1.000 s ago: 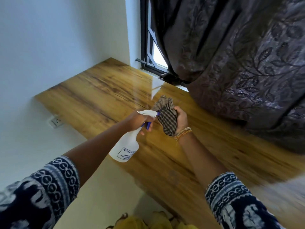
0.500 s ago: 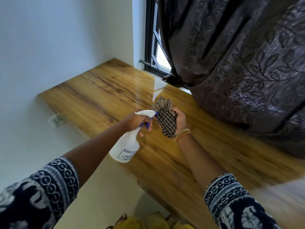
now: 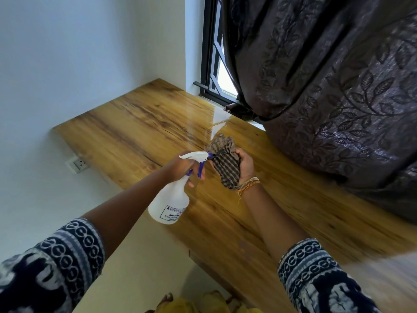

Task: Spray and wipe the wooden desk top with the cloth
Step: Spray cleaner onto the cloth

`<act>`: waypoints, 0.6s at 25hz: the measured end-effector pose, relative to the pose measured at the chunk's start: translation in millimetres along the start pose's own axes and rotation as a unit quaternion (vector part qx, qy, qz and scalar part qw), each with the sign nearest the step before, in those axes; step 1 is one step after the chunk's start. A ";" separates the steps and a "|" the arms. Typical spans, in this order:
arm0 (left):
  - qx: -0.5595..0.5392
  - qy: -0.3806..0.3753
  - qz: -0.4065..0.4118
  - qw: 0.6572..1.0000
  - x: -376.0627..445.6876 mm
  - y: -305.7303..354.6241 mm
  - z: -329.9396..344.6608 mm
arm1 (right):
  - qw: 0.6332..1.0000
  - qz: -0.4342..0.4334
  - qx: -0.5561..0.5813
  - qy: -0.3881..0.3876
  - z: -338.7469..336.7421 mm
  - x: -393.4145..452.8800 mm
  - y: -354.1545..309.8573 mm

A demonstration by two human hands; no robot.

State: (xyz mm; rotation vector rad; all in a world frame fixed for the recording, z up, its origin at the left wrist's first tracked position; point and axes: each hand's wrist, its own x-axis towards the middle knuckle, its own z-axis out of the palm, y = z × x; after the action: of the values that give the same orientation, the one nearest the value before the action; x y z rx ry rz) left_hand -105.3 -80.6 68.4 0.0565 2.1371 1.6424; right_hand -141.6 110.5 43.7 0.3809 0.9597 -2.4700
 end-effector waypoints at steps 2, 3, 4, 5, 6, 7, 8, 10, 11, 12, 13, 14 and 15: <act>-0.001 0.001 -0.015 1.000 3.7 1.8 0.7 | 1.000 -0.003 -0.008 -0.007 0.7 2.7 -1.2; 0.000 0.001 -0.026 1.000 5.2 3.4 1.3 | 1.000 -0.007 -0.014 -0.012 0.7 3.9 -2.1; 0.002 -0.002 -0.035 0.999 5.8 6.3 2.1 | 1.000 -0.010 -0.020 -0.014 0.8 5.5 -3.3; 0.003 -0.007 -0.037 0.999 7.0 7.7 2.0 | 1.000 -0.011 -0.024 -0.015 0.8 7.2 -4.3; 0.005 -0.011 -0.039 0.999 7.9 7.8 1.2 | 1.000 -0.010 -0.027 -0.014 0.5 8.7 -5.1; 0.004 -0.009 -0.039 0.999 9.1 7.7 0.8 | 1.000 -0.004 -0.028 -0.014 -0.1 11.1 -5.9; 0.001 -0.002 -0.040 0.999 9.9 7.3 -0.6 | 1.000 0.002 -0.027 -0.013 -0.3 13.4 -6.4; 0.000 0.012 -0.036 0.999 10.5 6.7 -4.8 | 1.000 0.017 -0.017 -0.017 0.2 18.1 -6.7; -0.002 0.016 -0.031 0.999 10.6 5.7 -8.2 | 0.999 0.024 -0.009 -0.020 0.7 20.8 -6.6; -0.011 0.020 -0.026 0.999 10.4 4.4 -12.9 | 0.999 0.031 -0.004 -0.024 1.8 24.6 -6.0; -0.024 0.025 -0.018 0.999 9.8 3.3 -18.4 | 0.999 0.035 -0.002 -0.026 2.7 28.3 -4.6; -0.033 0.030 -0.007 0.999 8.9 4.0 -25.4 | 0.999 0.037 -0.005 -0.022 3.8 32.3 -2.6; -0.035 0.039 0.006 0.999 9.6 4.2 -34.6 | 0.999 0.039 -0.006 -0.015 6.2 36.6 -0.4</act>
State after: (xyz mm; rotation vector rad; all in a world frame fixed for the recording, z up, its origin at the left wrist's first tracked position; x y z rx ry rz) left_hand -127.7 -108.1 76.1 -0.0168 2.1371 1.7516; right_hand -173.6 94.9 33.4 0.3684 0.9293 -2.3916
